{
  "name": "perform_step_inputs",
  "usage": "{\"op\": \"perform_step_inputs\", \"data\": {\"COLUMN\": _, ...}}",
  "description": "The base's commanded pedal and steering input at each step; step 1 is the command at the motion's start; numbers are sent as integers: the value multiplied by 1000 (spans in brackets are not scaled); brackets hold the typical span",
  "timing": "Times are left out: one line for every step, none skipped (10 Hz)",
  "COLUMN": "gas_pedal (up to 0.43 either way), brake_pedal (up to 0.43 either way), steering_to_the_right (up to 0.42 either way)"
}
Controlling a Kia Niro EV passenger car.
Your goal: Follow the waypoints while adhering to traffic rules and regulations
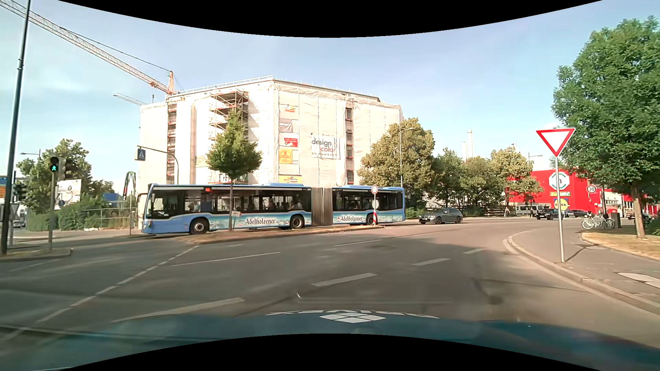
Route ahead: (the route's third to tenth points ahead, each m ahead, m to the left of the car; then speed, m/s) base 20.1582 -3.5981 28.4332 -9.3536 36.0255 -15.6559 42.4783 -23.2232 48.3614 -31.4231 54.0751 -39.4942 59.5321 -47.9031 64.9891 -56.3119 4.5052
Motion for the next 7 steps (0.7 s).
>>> {"op": "perform_step_inputs", "data": {"gas_pedal": 469, "brake_pedal": 0, "steering_to_the_right": 121}}
{"op": "perform_step_inputs", "data": {"gas_pedal": 469, "brake_pedal": 0, "steering_to_the_right": 121}}
{"op": "perform_step_inputs", "data": {"gas_pedal": 461, "brake_pedal": 0, "steering_to_the_right": 121}}
{"op": "perform_step_inputs", "data": {"gas_pedal": 461, "brake_pedal": 0, "steering_to_the_right": 122}}
{"op": "perform_step_inputs", "data": {"gas_pedal": 421, "brake_pedal": 0, "steering_to_the_right": 122}}
{"op": "perform_step_inputs", "data": {"gas_pedal": 398, "brake_pedal": 0, "steering_to_the_right": 122}}
{"op": "perform_step_inputs", "data": {"gas_pedal": 331, "brake_pedal": 0, "steering_to_the_right": 125}}
